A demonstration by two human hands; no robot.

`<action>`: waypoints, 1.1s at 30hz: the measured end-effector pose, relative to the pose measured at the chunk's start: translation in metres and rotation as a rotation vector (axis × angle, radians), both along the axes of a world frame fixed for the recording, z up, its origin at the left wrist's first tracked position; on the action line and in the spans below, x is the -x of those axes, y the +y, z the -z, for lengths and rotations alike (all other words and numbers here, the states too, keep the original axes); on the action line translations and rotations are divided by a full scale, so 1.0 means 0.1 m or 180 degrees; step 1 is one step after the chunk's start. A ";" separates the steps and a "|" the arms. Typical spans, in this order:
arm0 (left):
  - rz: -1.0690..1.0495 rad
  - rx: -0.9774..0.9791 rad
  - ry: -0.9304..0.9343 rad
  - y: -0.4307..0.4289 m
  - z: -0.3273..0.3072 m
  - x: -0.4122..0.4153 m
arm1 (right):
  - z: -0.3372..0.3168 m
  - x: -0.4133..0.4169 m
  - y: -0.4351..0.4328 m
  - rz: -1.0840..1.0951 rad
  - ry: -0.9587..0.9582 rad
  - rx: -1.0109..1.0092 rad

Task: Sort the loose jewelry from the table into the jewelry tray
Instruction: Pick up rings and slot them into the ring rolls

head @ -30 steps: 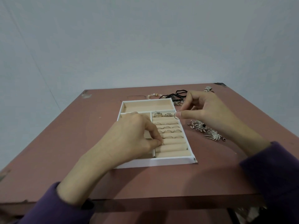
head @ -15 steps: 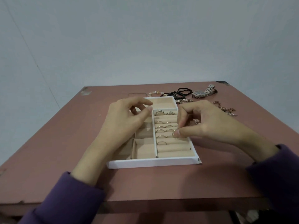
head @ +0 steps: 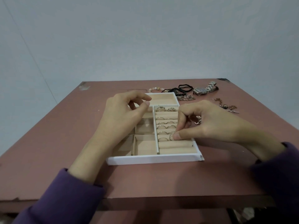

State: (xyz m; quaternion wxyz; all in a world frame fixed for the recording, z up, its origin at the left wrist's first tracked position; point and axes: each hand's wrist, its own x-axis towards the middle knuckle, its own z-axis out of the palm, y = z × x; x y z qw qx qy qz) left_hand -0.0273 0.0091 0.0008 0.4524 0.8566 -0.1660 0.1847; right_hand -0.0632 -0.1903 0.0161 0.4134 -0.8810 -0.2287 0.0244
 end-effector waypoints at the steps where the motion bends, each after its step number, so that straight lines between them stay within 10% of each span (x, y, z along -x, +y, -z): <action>1: -0.0006 -0.0004 0.0000 0.00 0.00 0.00 | -0.01 0.00 -0.02 -0.0045 -0.0004 0.0017; 33: 0.0007 -0.0041 -0.0025 0.01 0.01 -0.01 | 0.02 -0.05 -0.07 -0.0209 0.0009 0.0191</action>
